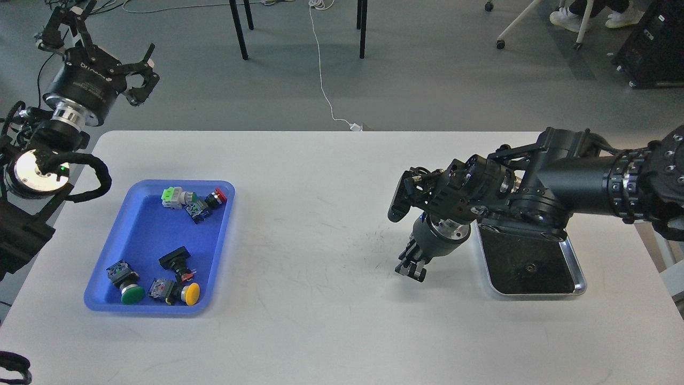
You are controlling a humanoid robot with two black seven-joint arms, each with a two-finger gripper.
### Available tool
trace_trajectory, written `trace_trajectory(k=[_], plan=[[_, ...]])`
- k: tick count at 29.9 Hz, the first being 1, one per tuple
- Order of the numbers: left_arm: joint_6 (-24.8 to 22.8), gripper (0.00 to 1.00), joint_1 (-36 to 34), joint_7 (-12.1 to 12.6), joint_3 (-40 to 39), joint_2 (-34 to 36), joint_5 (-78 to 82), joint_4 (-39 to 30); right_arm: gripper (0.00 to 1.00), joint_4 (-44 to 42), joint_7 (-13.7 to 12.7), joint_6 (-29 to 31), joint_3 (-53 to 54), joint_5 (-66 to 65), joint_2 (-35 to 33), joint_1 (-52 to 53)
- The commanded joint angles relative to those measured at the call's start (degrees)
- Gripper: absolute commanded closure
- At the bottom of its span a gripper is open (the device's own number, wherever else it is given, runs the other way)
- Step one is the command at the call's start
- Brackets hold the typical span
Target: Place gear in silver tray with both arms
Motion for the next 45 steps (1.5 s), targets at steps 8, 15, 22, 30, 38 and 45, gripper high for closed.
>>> trace_trajectory(k=[8, 15, 22, 30, 38, 45], plan=[[0.0, 0.02, -0.1, -0.1, -0.2, 0.6, -0.1, -1.2, 0.81, 1.6, 0.1, -1.7, 0.2, -6.8, -16.6, 3.5], [1.5, 0.02, -0.1, -0.1, -0.2, 1.0, -0.1, -2.5, 0.81, 0.8, 0.1, -5.4, 0.1, -13.4, -25.2, -1.8], [1.7, 0.02, -0.1, -0.1, -0.1, 0.6, 0.0, -2.5, 0.78, -6.2, 0.2, -8.1, 0.9, -13.3, -25.6, -7.8], [2.7, 0.02, -0.2, 0.0, 0.0, 0.5, 0.0, -2.5, 0.58, -7.1, 0.1, -8.8, 3.0, -13.3, -25.1, -11.1], [2.9, 0.02, -0.4, 0.0, -0.1, 0.3, 0.0, -2.5, 0.08, -7.1, 0.1, -9.2, 10.9, -11.6, -26.1, -12.7], [3.5, 0.02, -0.9, 0.1, 0.5, 0.0, 0.3, -2.3, 0.02, -10.2, -0.1, -8.8, 35.2, 12.8, -27.1, -13.3]])
